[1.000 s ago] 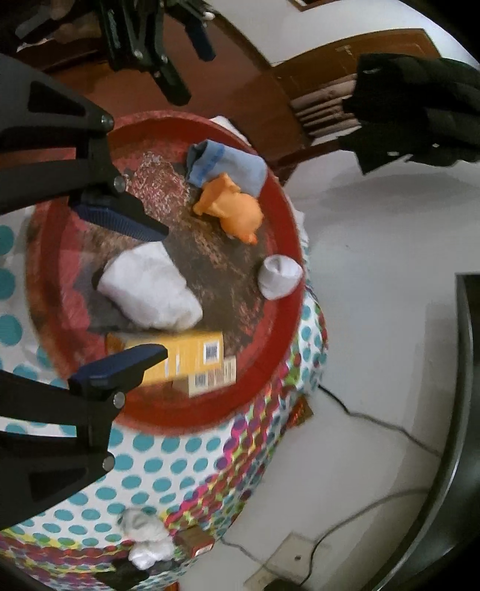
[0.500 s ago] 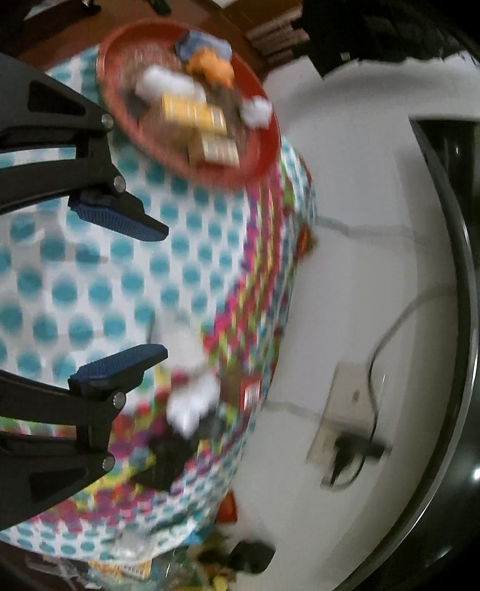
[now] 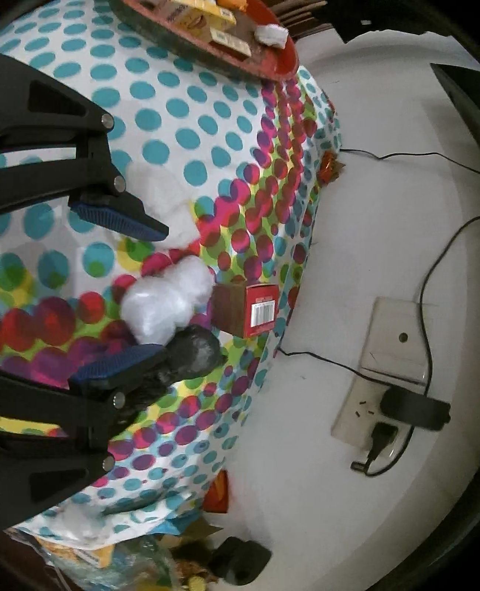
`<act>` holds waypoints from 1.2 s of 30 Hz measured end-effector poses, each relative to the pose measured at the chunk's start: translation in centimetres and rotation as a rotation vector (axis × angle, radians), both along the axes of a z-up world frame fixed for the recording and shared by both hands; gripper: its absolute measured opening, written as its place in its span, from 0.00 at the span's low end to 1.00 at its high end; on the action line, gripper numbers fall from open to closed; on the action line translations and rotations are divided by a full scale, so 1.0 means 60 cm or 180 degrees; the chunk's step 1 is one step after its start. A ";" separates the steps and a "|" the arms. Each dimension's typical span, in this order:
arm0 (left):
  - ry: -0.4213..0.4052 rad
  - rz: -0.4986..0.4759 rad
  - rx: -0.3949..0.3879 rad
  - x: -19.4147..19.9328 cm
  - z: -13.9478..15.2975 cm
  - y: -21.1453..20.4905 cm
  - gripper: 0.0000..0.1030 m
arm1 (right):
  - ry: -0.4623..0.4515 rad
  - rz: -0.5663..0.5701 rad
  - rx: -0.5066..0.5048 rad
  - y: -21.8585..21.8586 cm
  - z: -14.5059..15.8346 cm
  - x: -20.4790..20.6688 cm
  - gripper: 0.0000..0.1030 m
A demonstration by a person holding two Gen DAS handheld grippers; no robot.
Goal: Organize objects
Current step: 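Grasp the clear plastic bag on the bedspread with the right gripper, then grasp another white rolled sock with the left gripper while the right gripper holds the bag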
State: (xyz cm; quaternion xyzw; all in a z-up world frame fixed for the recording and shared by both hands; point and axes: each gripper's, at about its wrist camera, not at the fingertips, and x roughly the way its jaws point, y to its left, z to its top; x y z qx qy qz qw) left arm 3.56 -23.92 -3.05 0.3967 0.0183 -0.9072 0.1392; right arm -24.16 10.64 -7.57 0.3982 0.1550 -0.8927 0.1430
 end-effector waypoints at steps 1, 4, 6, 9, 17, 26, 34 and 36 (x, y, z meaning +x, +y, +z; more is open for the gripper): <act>0.0014 -0.0077 -0.0008 -0.008 0.007 0.014 1.00 | -0.0024 0.0023 0.0013 -0.001 -0.006 -0.009 0.58; 0.0014 -0.0257 -0.0035 -0.029 0.019 0.046 1.00 | -0.0085 0.0050 0.0090 -0.001 -0.022 -0.029 0.58; 0.0000 -0.0394 -0.0077 -0.047 0.027 0.070 1.00 | -0.0113 0.0046 0.0119 0.001 -0.033 -0.039 0.58; -0.0017 -0.0627 -0.0110 -0.082 0.039 0.111 1.00 | -0.0137 0.0048 0.0081 0.008 -0.046 -0.047 0.58; 0.0019 -0.1110 -0.0217 -0.173 0.056 0.238 1.00 | -0.0117 -0.0020 -0.0268 0.034 -0.055 -0.024 0.32; -0.0011 -0.1459 -0.0210 -0.250 0.021 0.352 1.00 | -0.0032 -0.0074 -0.0417 0.092 -0.037 0.056 0.32; -0.0227 -0.1687 0.0124 -0.349 -0.035 0.422 1.00 | 0.0012 -0.0265 -0.0525 0.136 -0.035 0.130 0.32; -0.0248 -0.1670 0.0169 -0.370 -0.044 0.432 1.00 | -0.0007 -0.0312 -0.0549 0.143 -0.038 0.135 0.32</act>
